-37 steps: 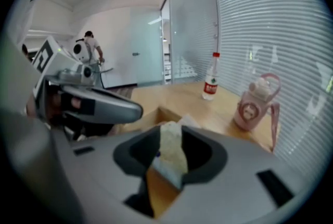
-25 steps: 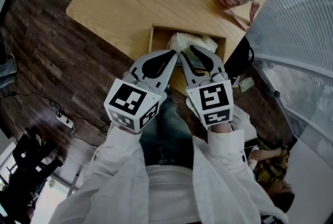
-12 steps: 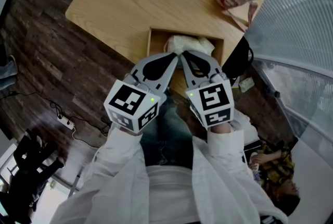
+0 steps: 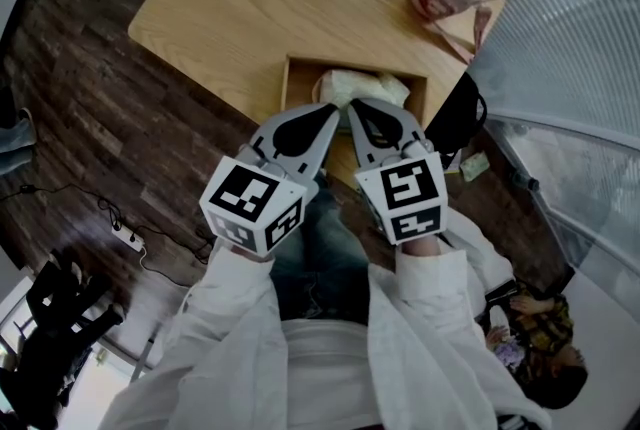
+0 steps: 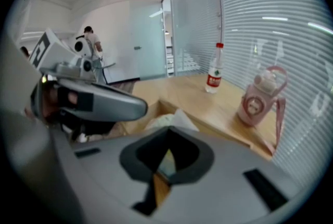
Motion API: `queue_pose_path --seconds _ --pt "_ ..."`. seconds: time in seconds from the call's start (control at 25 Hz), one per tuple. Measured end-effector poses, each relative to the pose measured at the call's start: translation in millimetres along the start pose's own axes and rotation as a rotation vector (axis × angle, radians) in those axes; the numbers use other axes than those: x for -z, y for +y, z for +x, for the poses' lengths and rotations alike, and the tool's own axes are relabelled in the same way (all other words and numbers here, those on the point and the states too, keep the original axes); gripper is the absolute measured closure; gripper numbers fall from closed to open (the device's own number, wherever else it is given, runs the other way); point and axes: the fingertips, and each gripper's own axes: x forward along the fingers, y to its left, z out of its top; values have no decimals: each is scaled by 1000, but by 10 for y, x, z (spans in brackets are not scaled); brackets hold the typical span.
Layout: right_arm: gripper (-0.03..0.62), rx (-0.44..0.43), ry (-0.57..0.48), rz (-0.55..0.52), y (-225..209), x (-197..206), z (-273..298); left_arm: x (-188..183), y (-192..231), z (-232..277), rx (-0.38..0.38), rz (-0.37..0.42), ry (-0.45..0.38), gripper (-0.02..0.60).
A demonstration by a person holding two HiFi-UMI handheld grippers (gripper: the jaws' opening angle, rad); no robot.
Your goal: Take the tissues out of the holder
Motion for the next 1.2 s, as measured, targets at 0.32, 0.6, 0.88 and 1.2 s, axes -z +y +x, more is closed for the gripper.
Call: queue_pose_path --seconds 0.32,0.6,0.88,1.2 --pt "583 34 -53 5 -44 -134 -146 -92 -61 -39 -5 15 -20 572" --pt "583 60 -93 -3 -94 -270 -306 -250 -159 -73 12 57 -40 572" --pt "583 90 -142 0 -135 -452 -504 -495 -296 -128 35 88 -77 572" --pt "583 128 -224 22 -133 -655 -832 -727 -506 -310 56 152 -130 572"
